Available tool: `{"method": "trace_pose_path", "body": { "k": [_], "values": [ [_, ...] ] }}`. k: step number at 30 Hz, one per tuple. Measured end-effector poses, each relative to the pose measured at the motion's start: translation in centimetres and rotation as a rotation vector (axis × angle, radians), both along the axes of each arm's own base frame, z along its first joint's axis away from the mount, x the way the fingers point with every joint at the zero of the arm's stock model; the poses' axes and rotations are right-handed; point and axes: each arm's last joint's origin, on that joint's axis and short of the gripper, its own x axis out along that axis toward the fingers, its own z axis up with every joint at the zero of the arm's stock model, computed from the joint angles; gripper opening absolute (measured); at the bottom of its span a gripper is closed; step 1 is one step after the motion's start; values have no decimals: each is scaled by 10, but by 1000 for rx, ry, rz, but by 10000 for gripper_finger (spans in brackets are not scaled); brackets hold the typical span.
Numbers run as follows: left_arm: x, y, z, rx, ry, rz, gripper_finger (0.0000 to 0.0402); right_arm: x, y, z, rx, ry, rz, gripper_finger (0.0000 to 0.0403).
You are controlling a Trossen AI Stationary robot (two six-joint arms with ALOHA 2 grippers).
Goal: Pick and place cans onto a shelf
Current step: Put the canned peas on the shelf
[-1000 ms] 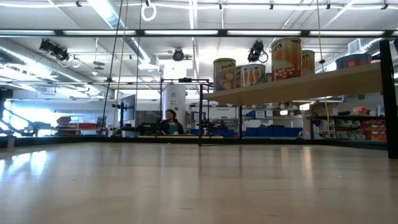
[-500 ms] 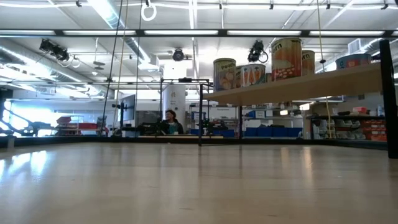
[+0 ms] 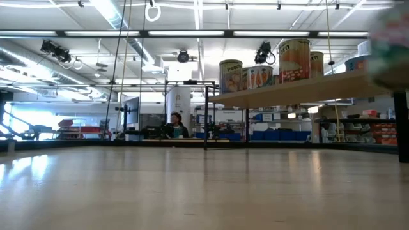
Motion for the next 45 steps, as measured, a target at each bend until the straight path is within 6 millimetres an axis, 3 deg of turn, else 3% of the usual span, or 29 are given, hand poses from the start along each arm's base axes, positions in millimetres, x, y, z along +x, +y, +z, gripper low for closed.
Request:
{"method": "trace_pose_path", "body": {
  "k": [7,12,17,21,28,39,45],
  "values": [
    [0,0,0,-5,-1,1,227,27,-31,65,16,-184,-49,3],
    [0,0,0,-5,0,1,227,19,-69,107,26,-145,-171,4],
    [0,0,0,-7,-1,1,227,2,-99,128,3,-68,-241,4],
    [0,0,0,-6,-1,1,227,-7,-112,125,-18,-23,-262,4],
    [0,0,0,-4,-1,1,227,-12,-131,95,-79,87,-333,4],
    [0,0,0,-6,-2,1,227,-44,-164,70,-107,151,-534,5],
    [0,0,0,-6,-2,3,227,-50,-169,66,-108,152,-574,28]
  ]
}}
